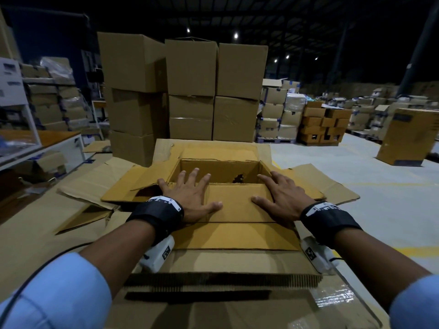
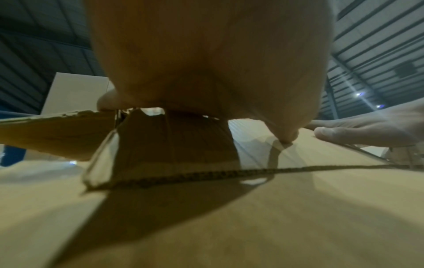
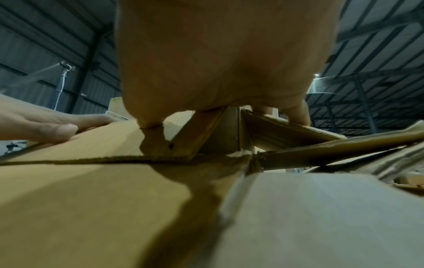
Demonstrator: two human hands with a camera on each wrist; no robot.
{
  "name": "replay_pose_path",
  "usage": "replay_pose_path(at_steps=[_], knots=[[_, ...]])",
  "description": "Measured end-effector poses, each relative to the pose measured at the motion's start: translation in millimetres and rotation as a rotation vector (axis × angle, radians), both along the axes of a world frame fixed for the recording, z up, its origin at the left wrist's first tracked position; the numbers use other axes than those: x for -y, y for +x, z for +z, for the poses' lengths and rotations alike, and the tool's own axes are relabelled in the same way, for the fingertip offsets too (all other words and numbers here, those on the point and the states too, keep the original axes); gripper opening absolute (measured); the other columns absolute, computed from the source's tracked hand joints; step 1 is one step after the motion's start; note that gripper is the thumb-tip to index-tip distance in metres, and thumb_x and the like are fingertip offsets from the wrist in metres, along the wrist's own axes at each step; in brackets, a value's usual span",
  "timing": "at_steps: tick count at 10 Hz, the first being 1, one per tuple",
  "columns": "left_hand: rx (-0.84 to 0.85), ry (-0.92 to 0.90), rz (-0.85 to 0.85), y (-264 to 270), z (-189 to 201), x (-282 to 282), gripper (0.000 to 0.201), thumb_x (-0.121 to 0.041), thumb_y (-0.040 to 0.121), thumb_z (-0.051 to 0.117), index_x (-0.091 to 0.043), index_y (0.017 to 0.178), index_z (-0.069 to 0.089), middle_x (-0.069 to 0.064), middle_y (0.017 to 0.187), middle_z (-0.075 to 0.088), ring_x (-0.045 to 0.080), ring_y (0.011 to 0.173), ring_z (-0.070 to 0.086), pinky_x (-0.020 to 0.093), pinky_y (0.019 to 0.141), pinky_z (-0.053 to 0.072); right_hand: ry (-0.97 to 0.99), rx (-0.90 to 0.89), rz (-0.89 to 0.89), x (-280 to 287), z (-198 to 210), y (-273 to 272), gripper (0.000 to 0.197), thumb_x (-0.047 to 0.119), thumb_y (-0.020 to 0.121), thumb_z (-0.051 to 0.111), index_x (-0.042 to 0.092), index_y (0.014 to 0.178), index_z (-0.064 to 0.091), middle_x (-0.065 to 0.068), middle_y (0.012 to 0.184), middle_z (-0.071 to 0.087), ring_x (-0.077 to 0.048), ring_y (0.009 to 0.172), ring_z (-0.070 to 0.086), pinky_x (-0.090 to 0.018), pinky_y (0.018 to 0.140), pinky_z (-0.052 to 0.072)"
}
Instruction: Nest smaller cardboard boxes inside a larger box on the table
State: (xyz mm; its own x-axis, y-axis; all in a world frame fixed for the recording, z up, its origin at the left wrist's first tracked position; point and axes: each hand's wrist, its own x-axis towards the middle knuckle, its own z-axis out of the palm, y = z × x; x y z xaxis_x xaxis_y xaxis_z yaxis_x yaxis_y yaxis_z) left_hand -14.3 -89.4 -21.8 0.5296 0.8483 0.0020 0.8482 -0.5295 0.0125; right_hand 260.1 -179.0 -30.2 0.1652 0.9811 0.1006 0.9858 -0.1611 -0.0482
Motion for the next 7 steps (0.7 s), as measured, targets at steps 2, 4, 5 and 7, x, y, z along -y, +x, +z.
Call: replay_pose_path(at_steps=[2,4,5,7], knots=[[0.002,0.007,-0.014,0,-1,0,0.096,-0.088,0.08,0.032,-0.043,0.154,-0.01,-0.005,0.164,-0.02,0.032,0.151,-0.011,0.079,0.107,-0.002,0.001,0.009,-0.017,1,0,-1,0.092,0.091,0.076,0.022,0.043,0.153,0.006,-0.002,0.165,0.003,-0.034,0.149,0.014,-0.062,0.112,0.029],[0.067,0.012,-0.055,-4,1,0,0.088,-0.077,0.088,0.036,-0.041,0.155,-0.007,-0.005,0.165,-0.014,0.029,0.151,-0.011,0.076,0.109,-0.003,-0.037,0.017,-0.061,2,5,-4,0.089,0.088,0.079,0.024,0.043,0.154,0.005,0.0,0.165,-0.002,-0.033,0.15,0.011,-0.065,0.112,0.027],[0.167,-0.031,-0.056,-19,6,-5,0.084,-0.069,0.091,0.044,-0.039,0.156,0.001,-0.005,0.166,-0.006,0.026,0.152,-0.009,0.071,0.113,-0.001,-0.09,0.083,-0.101,7,17,-11,0.087,0.087,0.081,0.022,0.044,0.154,0.002,0.001,0.166,-0.007,-0.032,0.151,0.005,-0.068,0.112,0.02],[0.291,0.086,-0.076,-42,40,-17,0.077,-0.065,0.093,0.046,-0.035,0.156,0.013,-0.004,0.167,0.002,0.025,0.152,-0.006,0.07,0.114,0.005,-0.026,0.059,-0.067,9,68,-33,0.087,0.083,0.078,0.016,0.041,0.154,0.011,-0.001,0.166,0.006,-0.031,0.15,0.012,-0.066,0.113,0.02]])
